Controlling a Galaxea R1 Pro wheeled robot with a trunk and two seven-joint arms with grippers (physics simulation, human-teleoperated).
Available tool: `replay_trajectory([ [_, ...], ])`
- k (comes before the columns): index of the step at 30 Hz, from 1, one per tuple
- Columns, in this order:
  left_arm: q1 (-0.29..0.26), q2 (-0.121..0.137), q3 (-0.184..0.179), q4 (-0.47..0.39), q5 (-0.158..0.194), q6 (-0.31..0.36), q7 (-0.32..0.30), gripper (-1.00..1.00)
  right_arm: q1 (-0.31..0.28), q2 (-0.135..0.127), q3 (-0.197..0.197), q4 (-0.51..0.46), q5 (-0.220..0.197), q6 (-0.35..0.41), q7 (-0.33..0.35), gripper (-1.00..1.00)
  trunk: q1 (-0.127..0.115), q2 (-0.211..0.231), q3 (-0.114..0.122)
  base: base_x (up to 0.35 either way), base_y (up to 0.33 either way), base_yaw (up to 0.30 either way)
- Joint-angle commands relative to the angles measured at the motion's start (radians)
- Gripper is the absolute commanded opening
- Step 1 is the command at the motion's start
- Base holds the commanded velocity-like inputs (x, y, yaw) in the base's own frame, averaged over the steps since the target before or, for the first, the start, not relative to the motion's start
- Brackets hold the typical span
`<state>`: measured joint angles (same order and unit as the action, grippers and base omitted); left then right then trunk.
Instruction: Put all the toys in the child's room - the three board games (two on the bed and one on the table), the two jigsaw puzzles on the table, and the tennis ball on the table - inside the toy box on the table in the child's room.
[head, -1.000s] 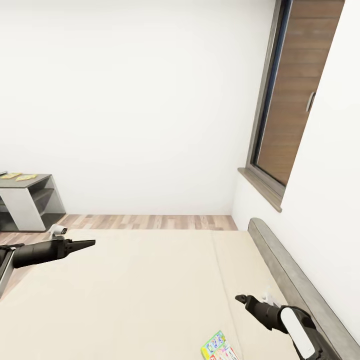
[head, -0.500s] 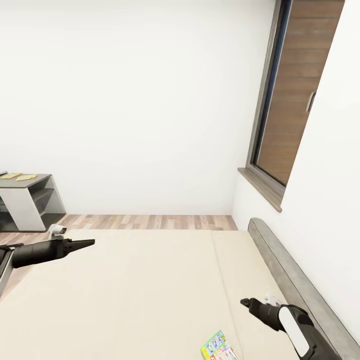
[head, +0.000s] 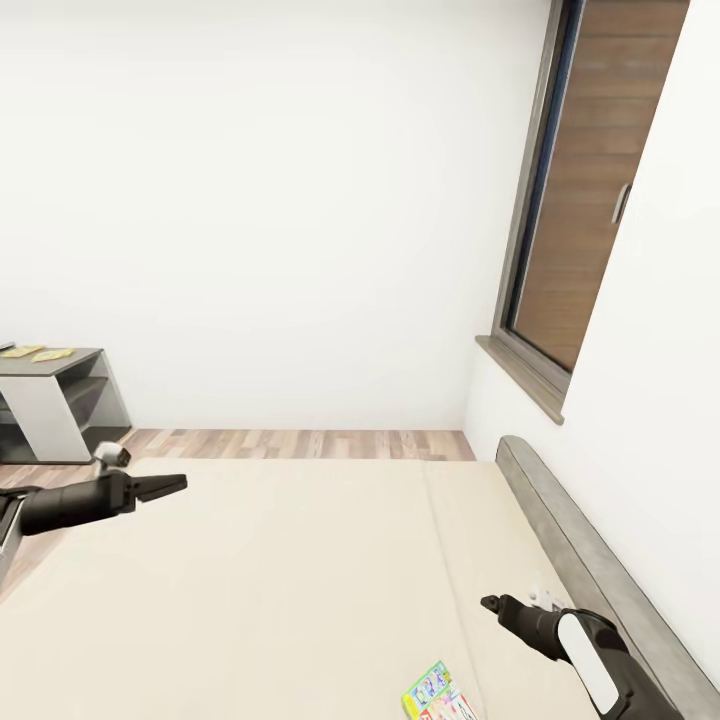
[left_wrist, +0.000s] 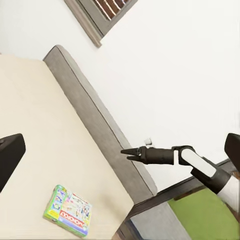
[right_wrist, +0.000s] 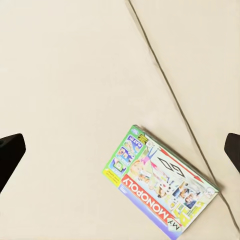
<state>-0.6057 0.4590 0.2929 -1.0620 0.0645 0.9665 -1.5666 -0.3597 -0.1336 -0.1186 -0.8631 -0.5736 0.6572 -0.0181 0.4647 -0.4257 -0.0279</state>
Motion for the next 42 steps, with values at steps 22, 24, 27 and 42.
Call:
replay_trajectory([
  [22,0.001,0.0,0.025,0.035,0.0,-0.001,-0.004,1.0,-0.001,0.002,-0.001,-0.001,-0.005,0.007,-0.002,1.0,0.001,-0.002,-0.027,0.0,0.0,0.0],
  [24,0.001,0.001,0.025,0.031,0.002,0.0,-0.004,1.0,-0.001,0.002,-0.001,-0.002,-0.005,0.007,-0.002,1.0,0.001,-0.002,-0.031,0.0,0.0,0.0],
  [27,0.002,0.004,0.024,0.018,0.023,0.001,-0.004,1.0,-0.001,0.002,0.0,-0.002,-0.005,0.007,-0.002,1.0,0.001,-0.002,-0.035,0.0,0.0,0.0],
  [42,0.052,0.012,0.021,-0.073,0.146,0.002,-0.004,1.0,-0.001,0.002,0.001,-0.001,-0.005,0.007,-0.002,1.0,0.001,-0.002,-0.06,0.0,0.0,0.0],
])
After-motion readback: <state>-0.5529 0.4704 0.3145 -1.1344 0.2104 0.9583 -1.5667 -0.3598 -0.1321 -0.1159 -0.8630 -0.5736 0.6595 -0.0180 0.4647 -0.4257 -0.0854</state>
